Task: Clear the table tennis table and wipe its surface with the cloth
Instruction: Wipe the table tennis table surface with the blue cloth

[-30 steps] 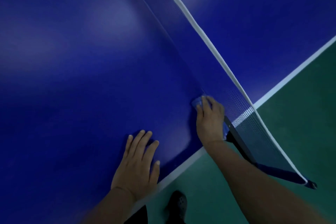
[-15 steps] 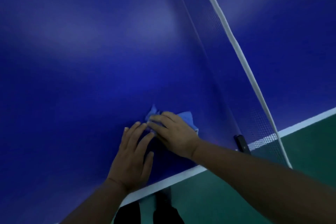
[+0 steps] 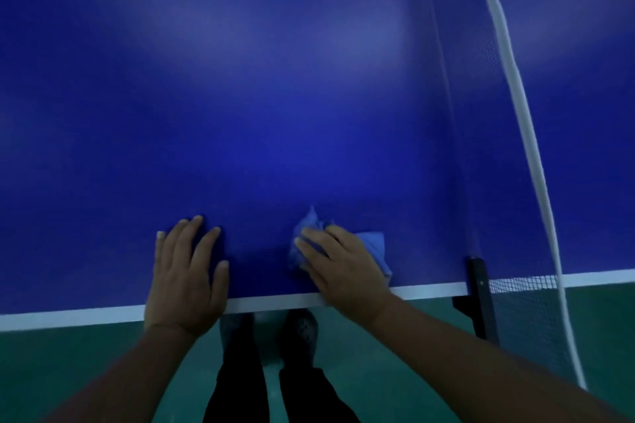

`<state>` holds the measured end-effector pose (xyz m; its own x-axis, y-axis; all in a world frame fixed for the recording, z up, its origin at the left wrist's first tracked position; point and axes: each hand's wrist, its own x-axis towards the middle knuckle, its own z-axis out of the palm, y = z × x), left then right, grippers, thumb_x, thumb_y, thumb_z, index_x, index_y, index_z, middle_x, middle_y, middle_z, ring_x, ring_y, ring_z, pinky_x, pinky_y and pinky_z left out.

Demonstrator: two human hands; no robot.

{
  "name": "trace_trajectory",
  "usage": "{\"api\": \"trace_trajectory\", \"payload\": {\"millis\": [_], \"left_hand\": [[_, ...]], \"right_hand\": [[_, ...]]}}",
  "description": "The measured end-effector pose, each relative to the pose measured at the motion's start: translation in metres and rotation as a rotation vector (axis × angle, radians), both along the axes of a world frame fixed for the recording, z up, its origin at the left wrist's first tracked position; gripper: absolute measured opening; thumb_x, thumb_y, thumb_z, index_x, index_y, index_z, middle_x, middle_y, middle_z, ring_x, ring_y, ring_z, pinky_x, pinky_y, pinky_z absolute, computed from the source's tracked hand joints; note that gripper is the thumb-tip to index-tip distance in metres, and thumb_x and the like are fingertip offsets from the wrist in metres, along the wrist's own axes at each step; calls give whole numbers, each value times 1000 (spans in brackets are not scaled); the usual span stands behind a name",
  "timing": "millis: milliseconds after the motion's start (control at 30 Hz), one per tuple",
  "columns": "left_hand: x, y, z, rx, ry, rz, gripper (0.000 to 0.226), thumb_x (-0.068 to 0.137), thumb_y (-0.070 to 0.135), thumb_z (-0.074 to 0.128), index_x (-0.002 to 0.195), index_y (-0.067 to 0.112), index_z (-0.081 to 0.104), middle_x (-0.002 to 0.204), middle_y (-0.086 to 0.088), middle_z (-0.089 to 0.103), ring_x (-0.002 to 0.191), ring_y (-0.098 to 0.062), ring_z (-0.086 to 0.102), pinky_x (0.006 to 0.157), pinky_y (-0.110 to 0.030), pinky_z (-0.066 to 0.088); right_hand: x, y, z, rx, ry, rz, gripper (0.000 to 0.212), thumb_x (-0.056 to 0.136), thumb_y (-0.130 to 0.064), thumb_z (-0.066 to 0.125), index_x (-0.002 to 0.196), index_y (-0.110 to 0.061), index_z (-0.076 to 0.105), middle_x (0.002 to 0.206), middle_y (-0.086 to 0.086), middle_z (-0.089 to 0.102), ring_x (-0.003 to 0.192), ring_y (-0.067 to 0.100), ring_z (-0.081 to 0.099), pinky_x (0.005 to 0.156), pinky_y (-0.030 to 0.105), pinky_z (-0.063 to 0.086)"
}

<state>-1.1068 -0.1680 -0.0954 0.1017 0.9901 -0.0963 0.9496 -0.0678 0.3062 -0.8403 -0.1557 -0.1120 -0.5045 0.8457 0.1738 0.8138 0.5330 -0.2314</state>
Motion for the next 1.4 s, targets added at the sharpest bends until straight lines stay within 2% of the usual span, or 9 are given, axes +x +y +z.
{"api": "trace_trajectory", "payload": {"millis": [67, 267, 367, 500, 667, 800, 1033, 1200, 1400], "left_hand": [[2, -1, 0, -1, 7, 0, 59, 94, 38, 36, 135, 0, 53, 147, -23, 40, 141, -42, 31, 123, -50, 5], [1, -1, -2, 10, -22, -7, 59, 94, 37, 36, 135, -2, 53, 147, -24, 40, 141, -42, 30, 124, -47, 5], [0, -1, -2, 12, -15, -10, 60, 94, 37, 35, 137, -1, 52, 149, -24, 39, 142, -41, 29, 124, -47, 5], [1, -2, -2, 12, -23, -11, 60, 94, 37, 34, 138, 0, 52, 149, -23, 38, 143, -40, 28, 124, -46, 4], [1, -2, -5, 5, -24, -20, 59, 94, 37, 34, 137, 1, 53, 150, -23, 39, 143, -40, 28, 124, -46, 3], [-1, -1, -7, 33, -58, -24, 54, 94, 35, 37, 135, 4, 55, 148, -21, 42, 143, -38, 31, 123, -50, 8], [-37, -13, -1, 175, -232, 140, 47, 95, 29, 43, 134, 7, 56, 148, -14, 45, 143, -32, 33, 123, -51, 11], [-116, -35, -1, 138, -122, 423, 55, 93, 34, 38, 136, 2, 53, 150, -20, 39, 142, -39, 30, 123, -49, 6], [-168, -64, 2, 137, -111, 568, 57, 92, 34, 37, 134, -1, 54, 148, -24, 40, 138, -40, 30, 118, -57, 20]], "right_hand": [[40, -11, 7, 46, -49, -98, 31, 95, -22, 50, 112, -7, 71, 120, 12, 68, 106, 25, 51, 92, 40, 44], [82, -9, 5, -7, 20, -945, 37, 99, -25, 50, 123, -1, 66, 124, 21, 61, 107, 37, 50, 91, 46, 44], [12, 10, 7, 69, 39, -664, 28, 92, -15, 57, 114, -1, 68, 116, 19, 63, 97, 33, 51, 84, 41, 39], [-24, -5, 9, 51, 12, -260, 32, 92, -17, 51, 112, -2, 70, 120, 14, 65, 109, 26, 49, 101, 36, 36], [58, 5, 3, -27, 37, -752, 38, 100, -21, 45, 122, 4, 63, 129, 22, 57, 114, 39, 48, 102, 41, 36], [36, 53, 6, -33, 118, -1027, 41, 107, -25, 42, 137, -2, 55, 144, 17, 51, 130, 39, 39, 112, 48, 33], [-102, 146, 7, -17, 34, -519, 39, 104, -25, 45, 133, -3, 58, 138, 14, 54, 120, 33, 46, 109, 38, 35], [-211, 85, 4, -94, 27, 28, 35, 97, -24, 50, 128, -11, 62, 130, 8, 58, 112, 30, 54, 97, 36, 42], [-214, 50, 7, 35, 61, 673, 30, 103, -20, 45, 111, -8, 72, 123, 10, 67, 112, 25, 51, 101, 34, 37]]}}
